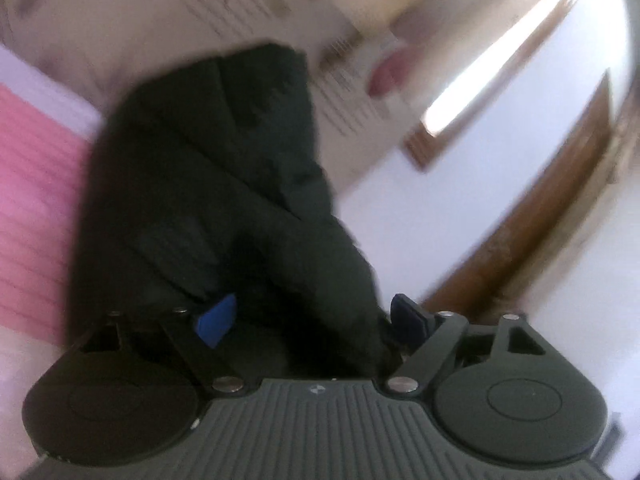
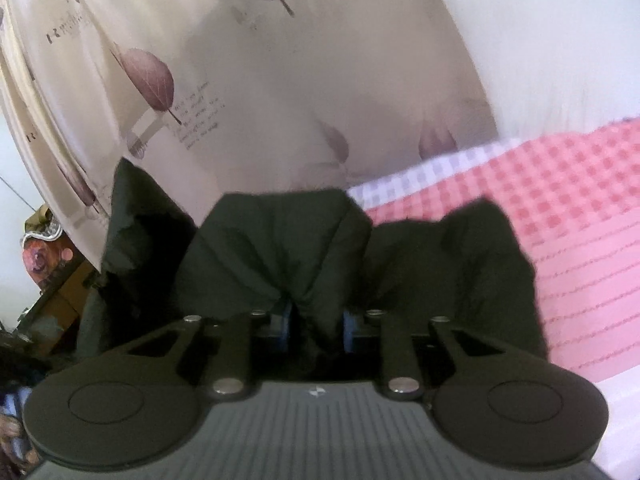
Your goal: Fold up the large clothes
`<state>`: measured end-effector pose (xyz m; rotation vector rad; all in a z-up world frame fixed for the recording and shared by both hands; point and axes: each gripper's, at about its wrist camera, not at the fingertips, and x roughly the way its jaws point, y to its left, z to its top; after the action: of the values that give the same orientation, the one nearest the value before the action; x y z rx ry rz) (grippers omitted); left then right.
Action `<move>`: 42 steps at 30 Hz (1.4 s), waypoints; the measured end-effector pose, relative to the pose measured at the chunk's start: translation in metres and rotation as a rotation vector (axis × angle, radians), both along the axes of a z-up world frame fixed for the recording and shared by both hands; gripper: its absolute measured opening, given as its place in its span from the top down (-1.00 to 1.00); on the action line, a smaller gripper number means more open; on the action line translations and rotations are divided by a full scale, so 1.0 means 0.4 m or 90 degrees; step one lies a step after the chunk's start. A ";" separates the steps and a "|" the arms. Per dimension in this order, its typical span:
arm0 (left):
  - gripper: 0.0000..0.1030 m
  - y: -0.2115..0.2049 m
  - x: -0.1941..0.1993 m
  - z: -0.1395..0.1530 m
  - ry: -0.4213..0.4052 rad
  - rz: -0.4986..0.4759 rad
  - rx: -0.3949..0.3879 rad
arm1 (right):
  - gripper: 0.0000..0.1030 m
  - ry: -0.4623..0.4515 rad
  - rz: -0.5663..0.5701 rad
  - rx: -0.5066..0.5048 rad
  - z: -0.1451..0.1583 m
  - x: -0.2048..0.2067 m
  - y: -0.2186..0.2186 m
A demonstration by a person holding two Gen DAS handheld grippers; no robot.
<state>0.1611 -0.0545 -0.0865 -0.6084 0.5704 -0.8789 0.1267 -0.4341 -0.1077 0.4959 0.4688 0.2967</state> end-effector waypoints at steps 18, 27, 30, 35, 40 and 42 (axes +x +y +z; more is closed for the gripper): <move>-0.65 -0.120 -0.103 -0.028 -0.080 -0.068 0.017 | -1.00 -0.061 0.179 -0.171 0.222 0.099 0.249; -0.86 -0.021 -0.164 -0.032 -0.062 0.002 -0.022 | 0.63 -0.021 0.287 -0.363 0.193 0.205 0.488; -0.99 0.059 -0.195 -0.044 -0.026 0.062 -0.047 | 0.77 -0.081 0.262 -0.326 0.250 0.151 0.464; -0.99 0.122 -0.199 -0.061 0.006 0.124 -0.002 | 0.93 -0.117 0.185 -0.263 0.277 0.068 0.343; -0.99 0.111 -0.155 -0.098 0.054 0.132 0.022 | 1.00 -0.107 0.097 -0.189 0.250 0.020 0.201; -0.99 0.095 -0.149 -0.102 0.048 0.124 0.035 | 0.94 -0.088 0.130 -0.119 0.256 0.031 0.176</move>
<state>0.1016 -0.0164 -0.1274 -0.6374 0.5911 -0.6564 0.1391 -0.3639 -0.0052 0.2440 0.4087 0.4748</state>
